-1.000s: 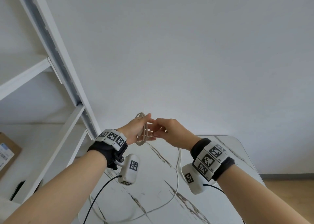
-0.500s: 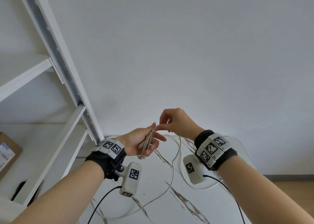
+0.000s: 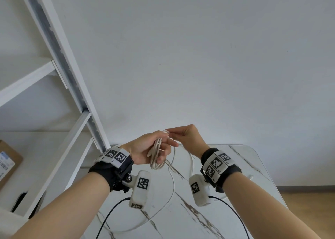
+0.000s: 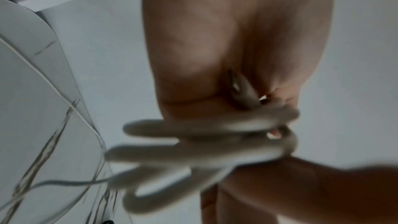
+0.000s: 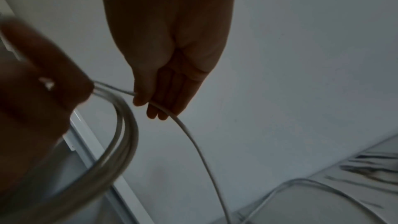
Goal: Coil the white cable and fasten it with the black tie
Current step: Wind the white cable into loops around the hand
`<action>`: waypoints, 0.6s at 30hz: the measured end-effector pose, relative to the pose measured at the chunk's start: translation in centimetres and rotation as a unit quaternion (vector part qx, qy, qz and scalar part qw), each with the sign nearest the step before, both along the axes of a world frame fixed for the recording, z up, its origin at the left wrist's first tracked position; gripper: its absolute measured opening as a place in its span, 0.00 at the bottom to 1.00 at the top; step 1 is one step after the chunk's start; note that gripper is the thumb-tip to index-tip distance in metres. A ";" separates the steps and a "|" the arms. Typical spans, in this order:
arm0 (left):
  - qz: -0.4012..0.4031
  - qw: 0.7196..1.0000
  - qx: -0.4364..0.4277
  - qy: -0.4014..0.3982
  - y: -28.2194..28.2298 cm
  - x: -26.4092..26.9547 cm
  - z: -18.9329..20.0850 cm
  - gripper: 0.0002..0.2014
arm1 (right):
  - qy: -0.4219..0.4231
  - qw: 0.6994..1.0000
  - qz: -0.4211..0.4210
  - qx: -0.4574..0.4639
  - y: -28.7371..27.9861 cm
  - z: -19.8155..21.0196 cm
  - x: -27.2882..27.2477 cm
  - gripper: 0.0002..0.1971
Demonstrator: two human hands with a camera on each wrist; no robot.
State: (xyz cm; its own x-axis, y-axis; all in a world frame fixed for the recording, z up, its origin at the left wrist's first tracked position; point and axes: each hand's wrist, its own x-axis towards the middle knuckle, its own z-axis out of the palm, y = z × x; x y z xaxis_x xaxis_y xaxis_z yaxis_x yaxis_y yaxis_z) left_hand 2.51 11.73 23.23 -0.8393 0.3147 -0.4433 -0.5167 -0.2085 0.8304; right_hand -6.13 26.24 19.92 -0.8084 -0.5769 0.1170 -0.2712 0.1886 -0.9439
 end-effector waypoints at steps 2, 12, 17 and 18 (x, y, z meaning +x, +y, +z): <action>0.007 1.000 0.027 0.004 0.2 0.0 0.4 0.22 | 0.013 1.000 0.002 0.023 -0.3 -0.6 0.7 0.12; 0.102 0.971 0.207 0.058 -0.2 -1.2 1.6 0.23 | -0.043 0.995 -0.013 0.093 -1.3 -4.9 2.8 0.07; 0.169 0.962 0.200 0.073 -0.4 -1.6 1.4 0.19 | -0.095 0.989 0.018 0.107 -1.3 -6.0 3.3 0.10; 0.182 0.960 0.199 0.076 -0.5 -1.6 1.3 0.18 | -0.098 0.988 0.026 0.117 -1.2 -6.2 3.5 0.11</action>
State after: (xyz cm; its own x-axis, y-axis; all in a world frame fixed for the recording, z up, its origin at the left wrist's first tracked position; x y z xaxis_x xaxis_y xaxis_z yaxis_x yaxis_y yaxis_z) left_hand 0.88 11.22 24.52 -0.9712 0.1081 -0.2122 -0.2290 -0.6680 0.7081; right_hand -2.65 25.03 13.74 -0.7711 -0.6105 -0.1805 -0.1028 0.3992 -0.9111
